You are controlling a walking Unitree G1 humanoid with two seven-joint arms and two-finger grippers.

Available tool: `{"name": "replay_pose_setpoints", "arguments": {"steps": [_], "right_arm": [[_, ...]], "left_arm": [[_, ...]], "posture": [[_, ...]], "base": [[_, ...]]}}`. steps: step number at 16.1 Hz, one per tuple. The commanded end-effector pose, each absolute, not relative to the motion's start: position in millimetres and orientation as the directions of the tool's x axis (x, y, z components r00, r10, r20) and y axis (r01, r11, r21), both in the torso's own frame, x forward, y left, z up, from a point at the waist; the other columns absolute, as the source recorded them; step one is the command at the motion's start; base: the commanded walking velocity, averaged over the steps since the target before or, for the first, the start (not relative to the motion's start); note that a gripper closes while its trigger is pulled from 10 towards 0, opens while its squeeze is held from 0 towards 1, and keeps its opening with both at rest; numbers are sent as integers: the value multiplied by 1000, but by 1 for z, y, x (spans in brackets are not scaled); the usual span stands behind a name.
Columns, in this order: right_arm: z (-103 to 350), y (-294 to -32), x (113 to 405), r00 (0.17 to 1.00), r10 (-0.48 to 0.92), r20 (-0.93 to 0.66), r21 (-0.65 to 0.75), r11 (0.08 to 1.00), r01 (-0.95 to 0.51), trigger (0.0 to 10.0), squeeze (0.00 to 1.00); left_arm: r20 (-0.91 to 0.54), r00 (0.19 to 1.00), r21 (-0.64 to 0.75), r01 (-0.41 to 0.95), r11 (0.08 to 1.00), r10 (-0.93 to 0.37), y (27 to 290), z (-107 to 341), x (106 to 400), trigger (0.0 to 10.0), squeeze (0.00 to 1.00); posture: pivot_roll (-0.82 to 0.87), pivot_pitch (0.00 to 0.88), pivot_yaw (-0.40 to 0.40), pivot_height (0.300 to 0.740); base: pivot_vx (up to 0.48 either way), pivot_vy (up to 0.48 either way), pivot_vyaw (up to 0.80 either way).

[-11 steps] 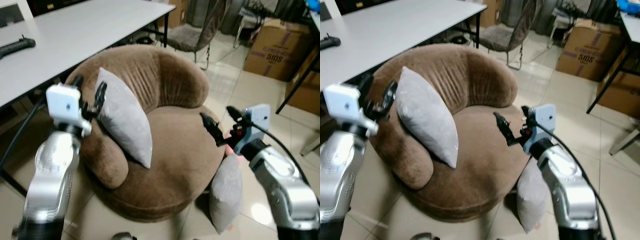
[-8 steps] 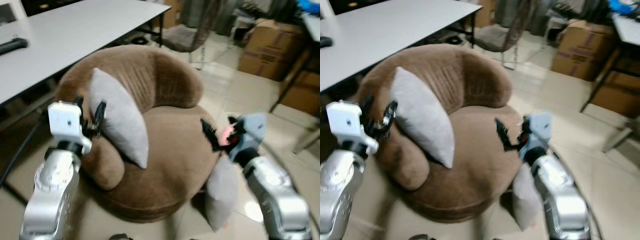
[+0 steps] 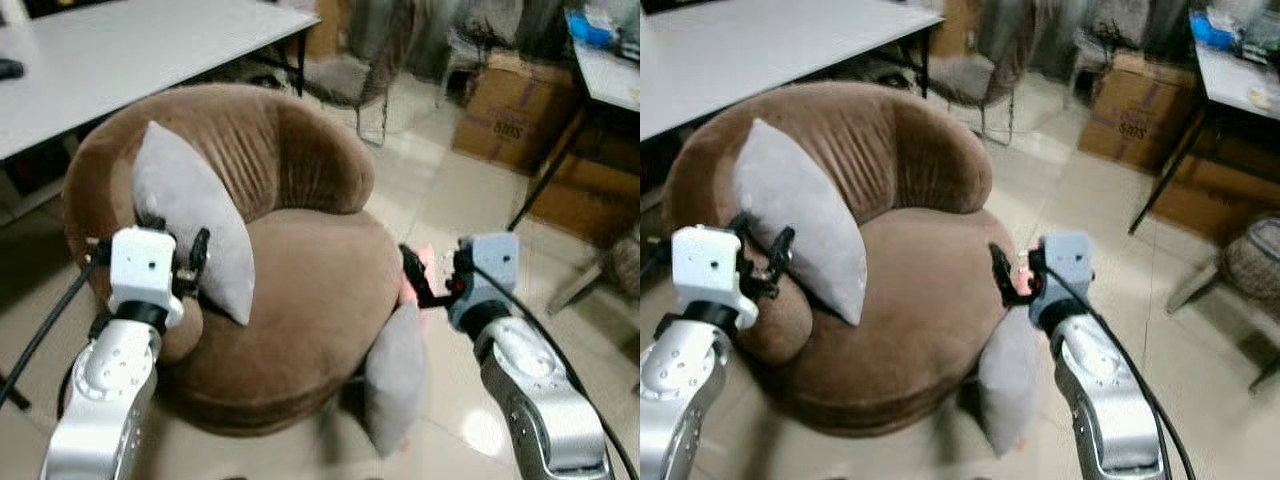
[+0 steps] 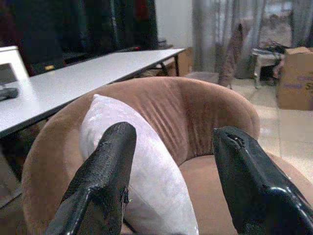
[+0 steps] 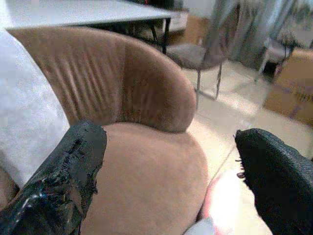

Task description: Move the pillow to the sofa from floor

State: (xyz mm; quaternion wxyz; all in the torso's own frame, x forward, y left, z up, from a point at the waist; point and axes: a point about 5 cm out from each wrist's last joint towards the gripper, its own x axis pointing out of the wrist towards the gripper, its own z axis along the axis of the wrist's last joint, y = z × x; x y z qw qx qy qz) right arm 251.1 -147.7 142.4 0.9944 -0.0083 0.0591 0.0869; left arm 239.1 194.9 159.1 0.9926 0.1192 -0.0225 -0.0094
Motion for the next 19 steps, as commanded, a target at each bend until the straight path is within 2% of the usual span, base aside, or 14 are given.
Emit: {"name": "replay_pose_setpoints", "arguments": {"steps": [1,4,6,8,10,11,15,19], "right_arm": [[139,-156,250,980,131,-153,-34,990,-138,10000,0],[134,-159,248,976,93,-196,-37,994,-102,10000,0],[132,-166,248,977,19,-211,-72,997,-35,10000,0],[132,-165,248,974,37,-222,-29,999,-45,10000,0],[134,-165,248,978,16,-206,-30,999,-23,10000,0],[136,-168,250,985,-44,-169,-47,998,37,10000,0],[131,-159,247,981,28,-194,-23,999,-33,10000,0],[124,-161,244,978,8,-211,12,1000,-6,10000,0]], "left_arm": [[52,998,238,32,971,-45,188,161,241,10000,0],[24,999,221,16,975,-21,188,158,243,10000,0],[36,999,231,20,973,-30,186,160,244,10000,0],[41,999,226,18,974,-28,185,162,245,10000,0],[35,999,226,24,974,-33,184,161,246,10000,0],[34,999,231,27,973,-35,184,160,246,10000,0],[33,999,251,29,968,-39,187,159,248,10000,0],[37,998,251,46,967,-57,187,161,254,10000,0]], "posture": [[80,0,-45,740],[80,0,-45,740],[80,0,-45,740],[85,0,-44,740],[81,0,-39,740],[81,0,-39,740],[87,0,-36,740],[84,0,-26,740]], "base": [[0,-431,-400],[0,0,-792],[0,0,-788],[0,0,-788],[0,0,-794],[0,0,-800],[0,0,-783],[0,422,-722]]}}
